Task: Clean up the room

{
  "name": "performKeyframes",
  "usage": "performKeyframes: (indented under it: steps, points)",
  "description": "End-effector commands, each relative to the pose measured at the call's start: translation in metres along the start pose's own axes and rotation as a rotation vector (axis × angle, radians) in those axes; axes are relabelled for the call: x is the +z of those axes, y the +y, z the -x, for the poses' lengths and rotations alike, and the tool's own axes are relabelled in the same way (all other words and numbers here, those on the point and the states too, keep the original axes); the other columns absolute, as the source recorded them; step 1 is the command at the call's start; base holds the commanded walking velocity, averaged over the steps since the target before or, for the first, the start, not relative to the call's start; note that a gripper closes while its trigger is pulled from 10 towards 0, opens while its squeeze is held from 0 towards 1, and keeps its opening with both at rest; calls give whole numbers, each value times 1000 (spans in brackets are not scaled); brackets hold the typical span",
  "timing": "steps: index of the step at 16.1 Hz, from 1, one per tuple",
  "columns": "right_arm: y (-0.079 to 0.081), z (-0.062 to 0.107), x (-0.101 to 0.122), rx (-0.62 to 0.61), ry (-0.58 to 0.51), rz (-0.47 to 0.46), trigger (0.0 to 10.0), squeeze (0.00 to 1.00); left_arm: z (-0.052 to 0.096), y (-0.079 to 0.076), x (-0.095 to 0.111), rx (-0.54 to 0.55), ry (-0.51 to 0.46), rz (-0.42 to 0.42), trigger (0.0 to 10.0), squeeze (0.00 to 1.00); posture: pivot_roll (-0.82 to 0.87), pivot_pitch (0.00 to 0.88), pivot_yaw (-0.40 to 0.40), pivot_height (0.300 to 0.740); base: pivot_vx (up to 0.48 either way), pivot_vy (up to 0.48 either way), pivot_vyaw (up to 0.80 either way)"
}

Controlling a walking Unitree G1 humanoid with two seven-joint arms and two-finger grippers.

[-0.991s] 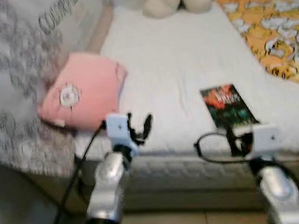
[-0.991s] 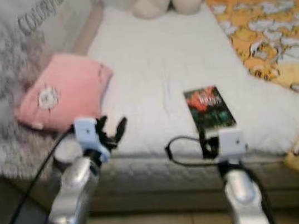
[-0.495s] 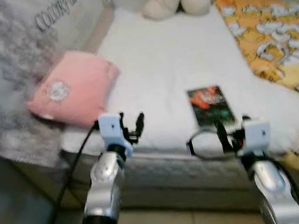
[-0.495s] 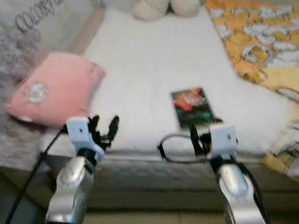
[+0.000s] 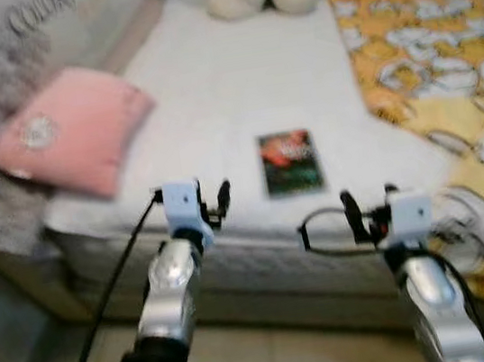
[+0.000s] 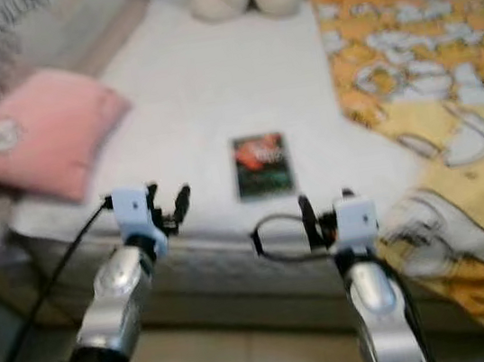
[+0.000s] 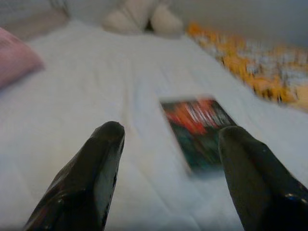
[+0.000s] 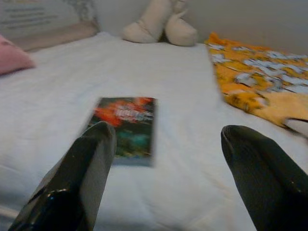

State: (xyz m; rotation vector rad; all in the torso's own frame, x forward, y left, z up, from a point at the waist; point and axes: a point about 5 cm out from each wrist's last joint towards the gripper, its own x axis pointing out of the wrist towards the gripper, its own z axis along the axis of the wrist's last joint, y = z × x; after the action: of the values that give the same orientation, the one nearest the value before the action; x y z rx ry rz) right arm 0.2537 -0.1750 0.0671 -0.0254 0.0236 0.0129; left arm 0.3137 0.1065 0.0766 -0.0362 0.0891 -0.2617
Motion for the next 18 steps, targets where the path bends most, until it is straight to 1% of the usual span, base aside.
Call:
performKeyframes:
  steps: [1, 2, 4, 5, 6, 8, 10, 11, 12, 18]
  points:
    - [-10, 0, -1, -32, 8, -6, 10000, 0, -6, -8, 5, -12, -1, -43, 10000, 0, -4, 0, -44, 740, 0, 0, 0]
    - [-10, -2, 0, -29, 3, -8, 10000, 0, -6, -6, 9, -9, -30, -38, 10000, 1000, -2, 0, -45, 740, 0, 0, 0]
    - [-10, -4, 2, -27, -6, -8, 10000, 0, -5, -2, 9, -4, -31, -23, 10000, 1000, -4, 0, -42, 740, 0, 0, 0]
    - [-12, -4, 2, -46, -8, -16, 10000, 0, -3, 3, 11, 31, -47, -19, 10000, 1000, 3, 0, -41, 740, 0, 0, 0]
    - [-14, -4, 1, -54, -2, -15, 10000, 0, -3, 7, 19, 69, -84, -46, 10000, 1000, 6, 0, -43, 740, 0, 0, 0]
    - [-11, -6, 0, -37, 1, -10, 10000, 0, -6, 6, 22, 68, -87, -66, 10000, 1000, 5, 0, -42, 740, 0, 0, 0]
    - [-10, -8, 3, -36, -12, -9, 10000, 0, -9, 6, 20, 71, -69, -58, 10000, 1000, -2, 0, -39, 740, 0, 0, 0]
    - [-11, -9, 3, -42, -14, -10, 10000, 0, -10, 3, 21, 31, -71, -27, 10000, 1000, -3, 0, -39, 740, 0, 0, 0]
    - [-12, -8, 4, -46, -14, -8, 10000, 0, -10, -1, 24, -5, -84, -15, 10000, 0, -4, 0, -39, 740, 0, 0, 0]
    - [-11, -8, 5, -46, -27, -1, 10000, 0, -12, -7, 24, -19, -88, 21, 10000, 0, -9, 0, -33, 740, 454, 0, 0]
